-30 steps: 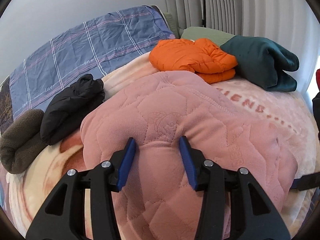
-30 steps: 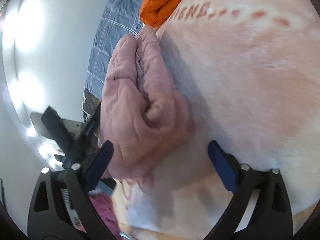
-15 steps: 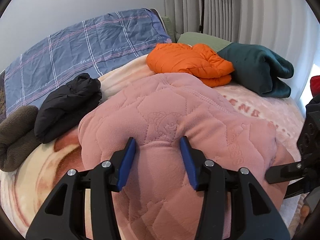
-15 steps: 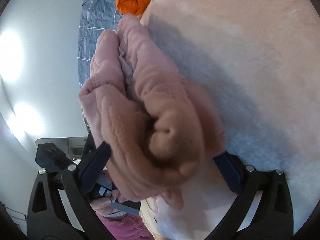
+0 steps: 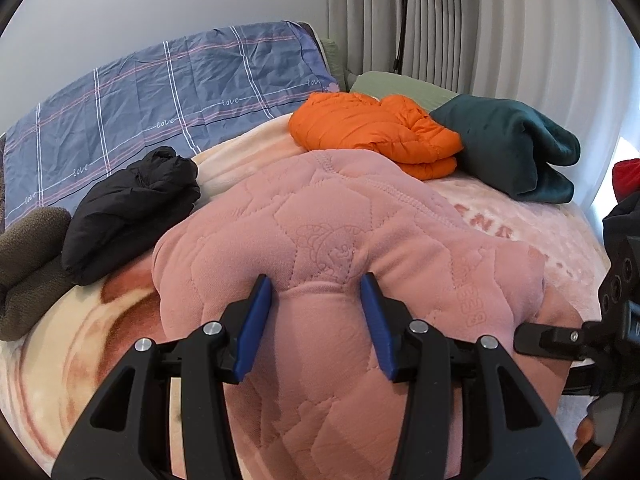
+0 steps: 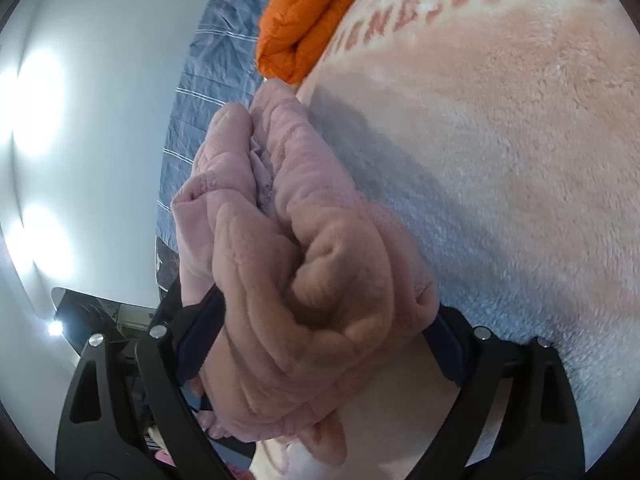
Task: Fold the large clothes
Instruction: 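Lift the rolled pink jacket bundle with the right gripper, then carry the pink jacket bundle with the right gripper toward the folded garments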
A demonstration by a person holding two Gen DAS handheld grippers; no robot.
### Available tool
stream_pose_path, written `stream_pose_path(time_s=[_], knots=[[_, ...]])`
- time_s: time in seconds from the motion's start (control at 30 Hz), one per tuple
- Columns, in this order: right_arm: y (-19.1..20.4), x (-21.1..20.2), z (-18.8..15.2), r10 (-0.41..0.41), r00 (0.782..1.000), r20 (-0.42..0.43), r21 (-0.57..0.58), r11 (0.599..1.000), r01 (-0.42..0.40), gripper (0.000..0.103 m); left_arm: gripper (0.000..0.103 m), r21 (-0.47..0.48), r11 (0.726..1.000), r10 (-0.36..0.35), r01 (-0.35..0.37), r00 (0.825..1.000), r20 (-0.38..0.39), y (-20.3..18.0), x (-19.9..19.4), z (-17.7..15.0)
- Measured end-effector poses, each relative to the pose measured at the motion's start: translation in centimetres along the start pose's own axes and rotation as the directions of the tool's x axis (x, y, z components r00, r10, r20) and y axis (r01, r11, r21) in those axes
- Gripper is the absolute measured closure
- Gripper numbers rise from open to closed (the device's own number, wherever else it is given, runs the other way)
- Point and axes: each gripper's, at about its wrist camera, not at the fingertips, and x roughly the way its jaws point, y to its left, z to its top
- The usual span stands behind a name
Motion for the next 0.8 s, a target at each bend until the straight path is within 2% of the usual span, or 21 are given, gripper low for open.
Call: stream_pose_path(time_s=[0.1,0.23,0.3,0.37,0.47,0.5,0.53,0.57,0.6,0.67,0.7,0.77,0.8], knots=[[-0.3,0.0,0.0,0.017,1.000,0.018,0.006,1.000,-0.017,0.005,0.055,-0.007,1.000,-0.002,0.002,1.000,0.004,-0.1,-0.1,0.1],[0.0,0.2,0.5,0.014,0.999,0.041,0.024,1.000,-0.015,0.009,0.055,-0.014,1.000,-0.010,0.010,1.000,0.006,0.1,-0.2,0.1],[-0.4,-0.4,0.3,0.017,0.998,0.066,0.030,0.999,-0.019,0.015,0.055,-0.017,1.000,-0.015,0.015,1.000,0.009,0.2,-0.3,0.1],[-0.4,-1.0,0.2,0.015,0.995,0.095,-0.014,1.000,-0.014,0.031,0.055,-0.023,1.000,-0.016,0.017,1.000,0.012,0.2,-0.3,0.1],[0.0,-1.2,0.1,0.014,0.995,0.102,-0.078,0.997,-0.006,0.042,0.052,-0.055,0.997,-0.044,0.045,0.999,0.018,0.9,-0.9,0.7],[-0.1,-1.2,0.2,0.017,0.995,0.094,-0.076,0.997,-0.010,0.043,0.046,-0.101,0.989,-0.103,0.105,0.994,0.027,1.8,-1.5,1.1],[-0.2,-1.2,0.3,0.020,0.996,0.087,-0.074,0.997,-0.014,0.043,0.036,-0.148,0.976,-0.154,0.158,0.987,0.039,2.7,-1.9,1.4],[-0.2,-1.1,0.5,0.020,0.997,0.080,-0.081,0.997,-0.013,0.043,0.029,-0.194,0.967,-0.161,0.168,0.986,0.053,3.8,-2.3,1.7],[-0.4,-1.3,0.4,0.019,0.997,0.076,-0.088,0.996,-0.013,0.042,0.020,-0.235,0.963,-0.119,0.131,0.991,0.065,4.9,-2.5,1.9],[-0.3,-1.3,0.4,0.020,0.997,0.069,-0.101,0.995,-0.013,0.041,0.019,-0.291,0.954,-0.055,0.071,0.997,0.060,7.2,-2.1,1.8],[-0.3,-1.3,0.4,0.021,0.998,0.066,-0.105,0.994,-0.014,0.041,0.019,-0.340,0.938,-0.063,0.072,0.997,0.038,8.6,-1.3,1.6],[-0.2,-1.0,0.5,0.021,0.998,0.062,-0.117,0.993,-0.013,0.040,0.018,-0.436,0.893,-0.133,0.115,0.991,-0.011,10.7,0.7,0.8],[0.0,-0.7,0.6,0.020,0.998,0.061,-0.121,0.993,-0.012,0.039,0.010,-0.481,0.863,-0.184,0.152,0.983,-0.019,11.6,1.8,0.2]])
